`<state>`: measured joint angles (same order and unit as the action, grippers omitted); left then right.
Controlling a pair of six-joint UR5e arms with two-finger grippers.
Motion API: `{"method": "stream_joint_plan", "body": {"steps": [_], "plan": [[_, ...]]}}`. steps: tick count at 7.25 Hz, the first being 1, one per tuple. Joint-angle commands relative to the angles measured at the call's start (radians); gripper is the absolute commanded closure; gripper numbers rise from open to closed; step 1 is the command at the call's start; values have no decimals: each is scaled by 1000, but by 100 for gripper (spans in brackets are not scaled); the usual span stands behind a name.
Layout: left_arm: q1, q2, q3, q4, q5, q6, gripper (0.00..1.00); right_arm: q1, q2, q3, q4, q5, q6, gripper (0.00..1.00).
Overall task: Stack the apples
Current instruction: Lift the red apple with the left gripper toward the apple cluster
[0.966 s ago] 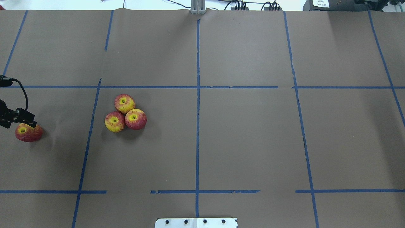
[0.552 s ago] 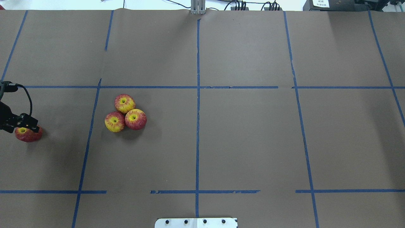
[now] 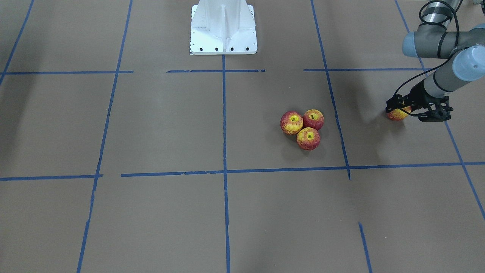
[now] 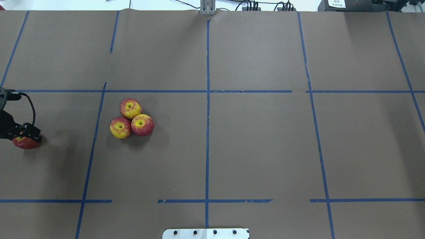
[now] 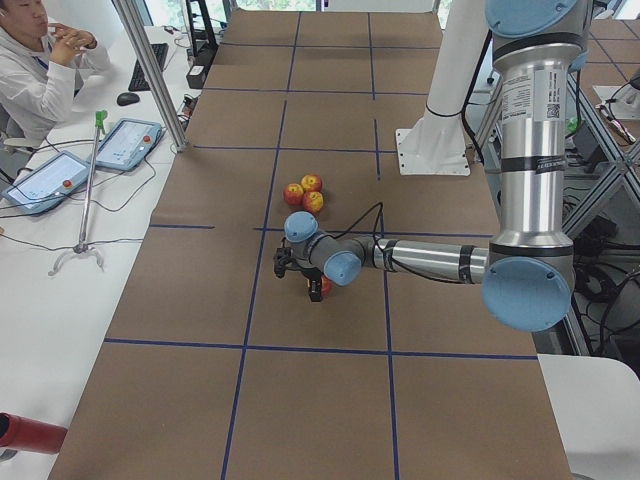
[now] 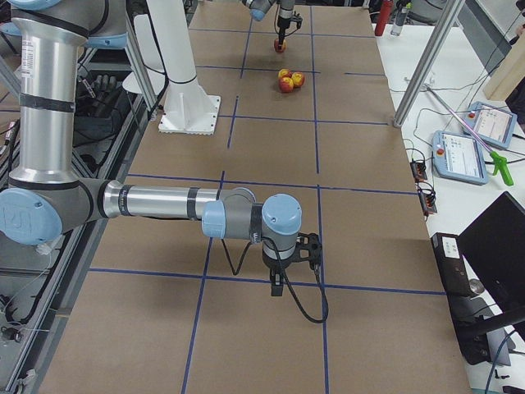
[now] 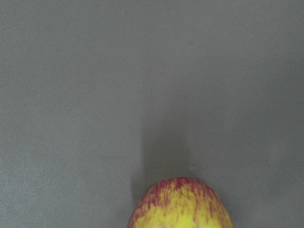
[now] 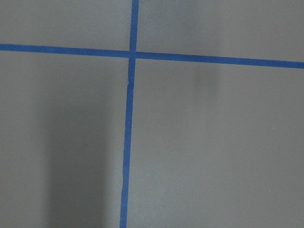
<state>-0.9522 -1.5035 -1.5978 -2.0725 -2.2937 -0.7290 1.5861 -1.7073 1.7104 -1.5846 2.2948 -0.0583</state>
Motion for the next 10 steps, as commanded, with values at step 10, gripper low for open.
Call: {"method": "stream_joint_plan", "body": {"steps": [10], "plan": [[88,-498,-125,532,-76,-451,100,0,0,0,0,0,0,0]]}}
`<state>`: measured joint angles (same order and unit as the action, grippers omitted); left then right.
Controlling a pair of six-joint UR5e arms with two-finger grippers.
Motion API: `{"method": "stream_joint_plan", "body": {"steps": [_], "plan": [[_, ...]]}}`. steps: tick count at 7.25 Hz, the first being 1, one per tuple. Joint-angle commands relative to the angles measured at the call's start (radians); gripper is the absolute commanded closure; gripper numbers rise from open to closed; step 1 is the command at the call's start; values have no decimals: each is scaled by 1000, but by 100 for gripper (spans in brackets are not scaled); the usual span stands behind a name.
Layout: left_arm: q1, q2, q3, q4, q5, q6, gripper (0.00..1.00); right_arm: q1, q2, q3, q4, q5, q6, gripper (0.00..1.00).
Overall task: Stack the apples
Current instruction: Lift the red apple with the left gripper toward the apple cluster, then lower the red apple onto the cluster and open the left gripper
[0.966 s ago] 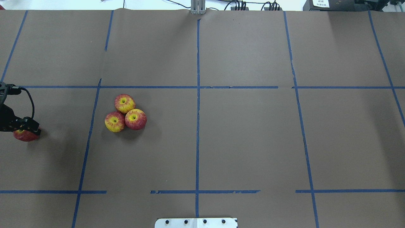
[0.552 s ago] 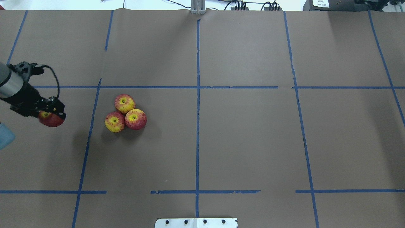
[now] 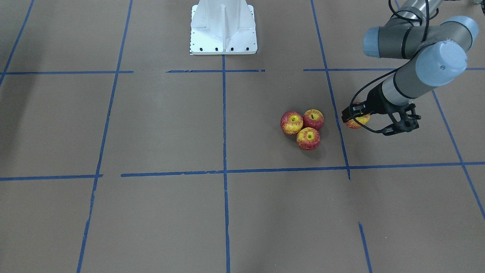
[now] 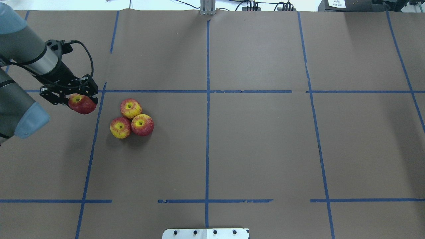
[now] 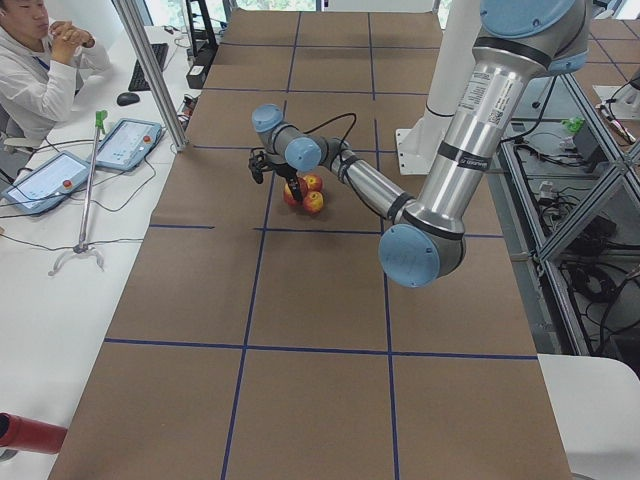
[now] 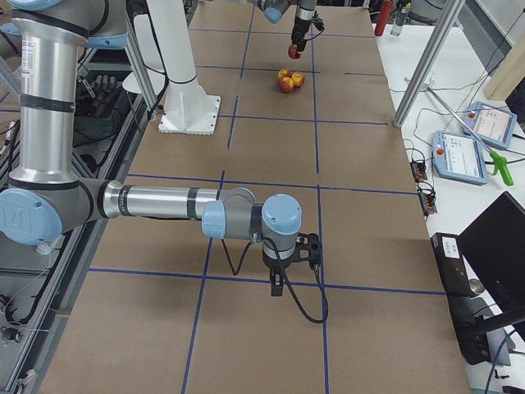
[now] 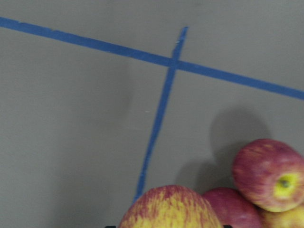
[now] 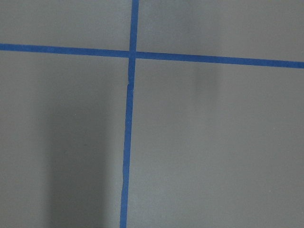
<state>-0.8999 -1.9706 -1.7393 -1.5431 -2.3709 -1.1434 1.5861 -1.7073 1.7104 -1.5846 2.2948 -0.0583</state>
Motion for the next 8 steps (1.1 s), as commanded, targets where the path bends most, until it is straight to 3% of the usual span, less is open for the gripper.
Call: {"method": "stream_joint_plan", "body": {"steps": [1,4,6,8], "plan": [[70,-36,18,3,1,-70,100,0,0,0,0,0,0,0],[107,-59,40,3,4,-104,100,0,0,0,0,0,0,0],[108,-63,38,1,102,-95,100,0,0,0,0,0,0,0],[108,-74,40,3,104,-95,100,0,0,0,0,0,0,0]]}}
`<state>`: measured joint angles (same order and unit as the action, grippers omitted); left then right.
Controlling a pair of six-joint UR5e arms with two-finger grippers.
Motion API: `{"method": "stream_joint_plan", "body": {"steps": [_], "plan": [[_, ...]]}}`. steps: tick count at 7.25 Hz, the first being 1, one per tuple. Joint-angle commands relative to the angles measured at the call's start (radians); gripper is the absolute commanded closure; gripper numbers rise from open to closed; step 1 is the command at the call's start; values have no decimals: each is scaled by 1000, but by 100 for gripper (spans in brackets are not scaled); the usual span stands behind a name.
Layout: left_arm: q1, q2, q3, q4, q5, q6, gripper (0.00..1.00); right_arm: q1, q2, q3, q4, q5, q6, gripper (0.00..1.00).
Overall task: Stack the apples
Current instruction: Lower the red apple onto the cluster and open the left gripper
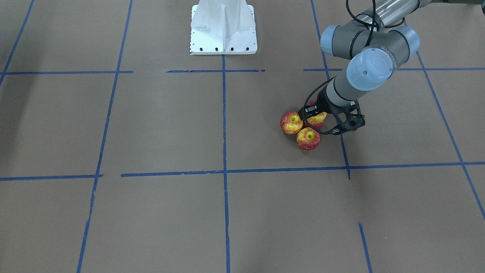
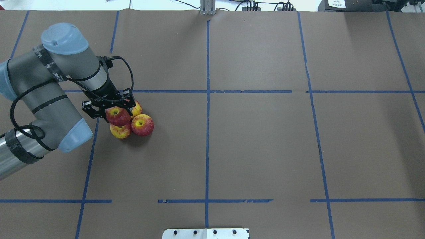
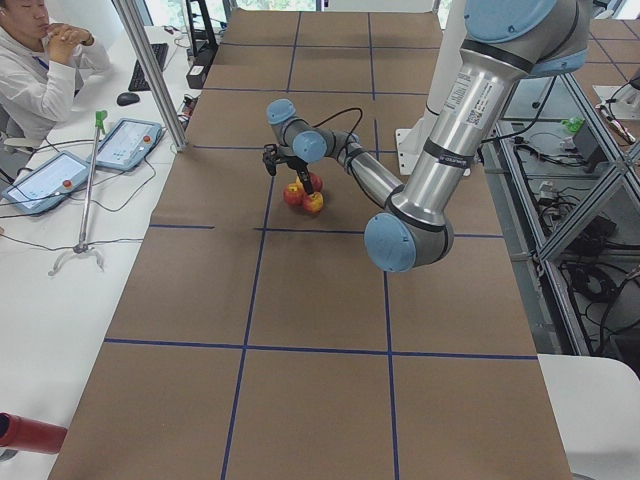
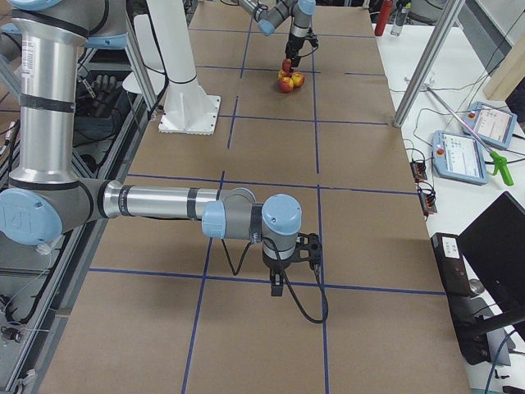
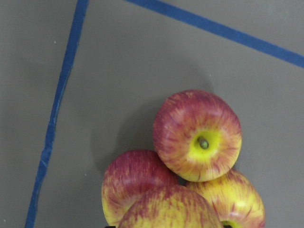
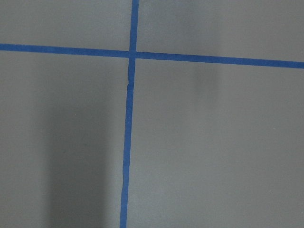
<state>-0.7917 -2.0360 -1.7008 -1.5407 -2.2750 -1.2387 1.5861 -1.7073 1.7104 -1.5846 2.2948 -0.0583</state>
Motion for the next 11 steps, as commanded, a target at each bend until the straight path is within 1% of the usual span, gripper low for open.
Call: {"method": "stream_joint_plan", "body": {"steps": [1,4,6,7,8,9,11], "plan": [[3,-10,4,1,8,1,100,0,0,0,0,0,0,0],[9,-22,15,4,8,-2,100,0,0,0,0,0,0,0],[15,-26,20,2,9,-2,95,0,0,0,0,0,0,0],[20,-26,23,1,9,-2,80,0,0,0,0,0,0,0],[20,-27,23,1,11,-2,47,0,0,0,0,0,0,0],[20,-26,23,1,12,-1,30,0,0,0,0,0,0,0],[20,-26,23,-3,14,-1,0,0,0,0,0,0,0,0]]}}
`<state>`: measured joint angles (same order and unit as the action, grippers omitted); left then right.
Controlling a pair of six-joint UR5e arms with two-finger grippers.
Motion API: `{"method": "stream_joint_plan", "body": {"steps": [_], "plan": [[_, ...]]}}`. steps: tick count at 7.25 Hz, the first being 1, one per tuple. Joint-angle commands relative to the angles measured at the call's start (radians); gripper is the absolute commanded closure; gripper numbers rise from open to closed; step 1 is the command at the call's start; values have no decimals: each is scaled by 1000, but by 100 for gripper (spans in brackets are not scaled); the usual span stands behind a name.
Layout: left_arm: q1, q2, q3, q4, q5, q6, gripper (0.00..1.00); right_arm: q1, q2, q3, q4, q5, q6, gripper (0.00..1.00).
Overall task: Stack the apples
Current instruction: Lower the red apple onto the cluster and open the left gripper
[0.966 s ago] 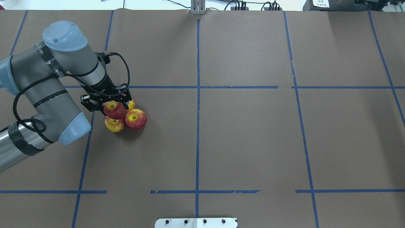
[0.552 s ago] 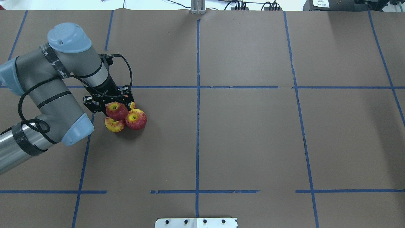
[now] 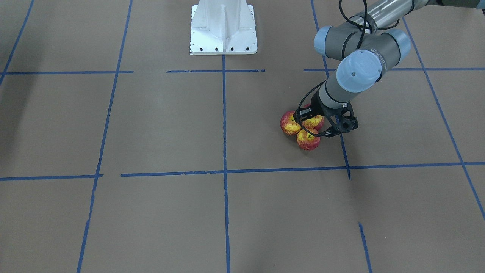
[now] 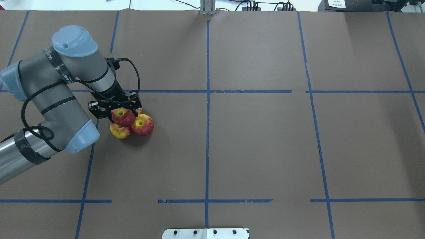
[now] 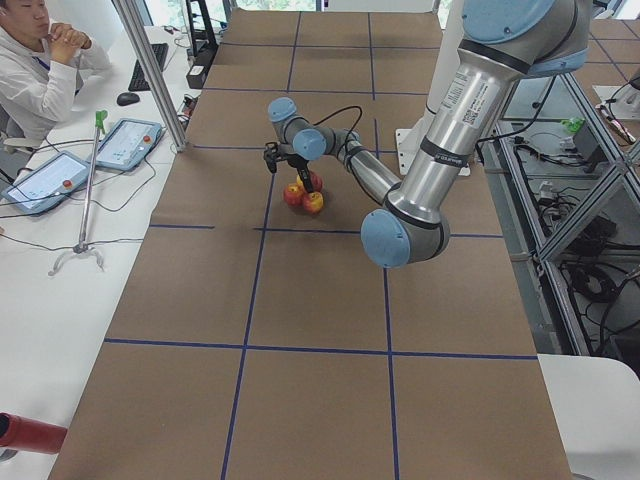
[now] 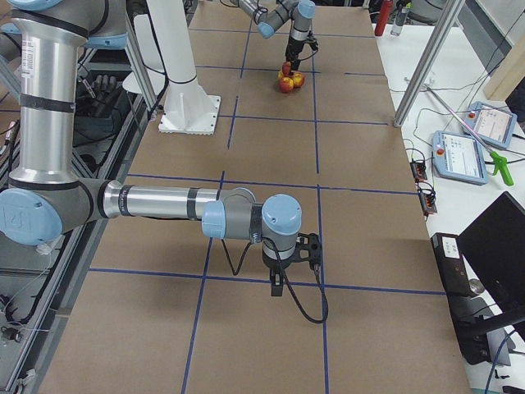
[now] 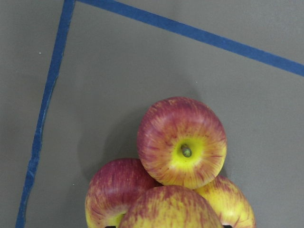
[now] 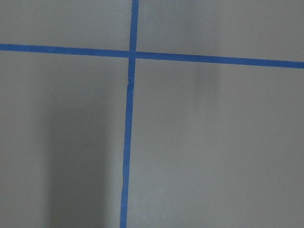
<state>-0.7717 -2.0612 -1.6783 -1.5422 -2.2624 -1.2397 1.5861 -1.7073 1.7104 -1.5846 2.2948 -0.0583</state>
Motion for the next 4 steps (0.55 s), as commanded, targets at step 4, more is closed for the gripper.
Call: {"method": "stream_joint_plan", "body": {"steps": [4], "plan": [[-41,13,-76,66,1,-4,0,0,0,0,0,0,0,0]]}}
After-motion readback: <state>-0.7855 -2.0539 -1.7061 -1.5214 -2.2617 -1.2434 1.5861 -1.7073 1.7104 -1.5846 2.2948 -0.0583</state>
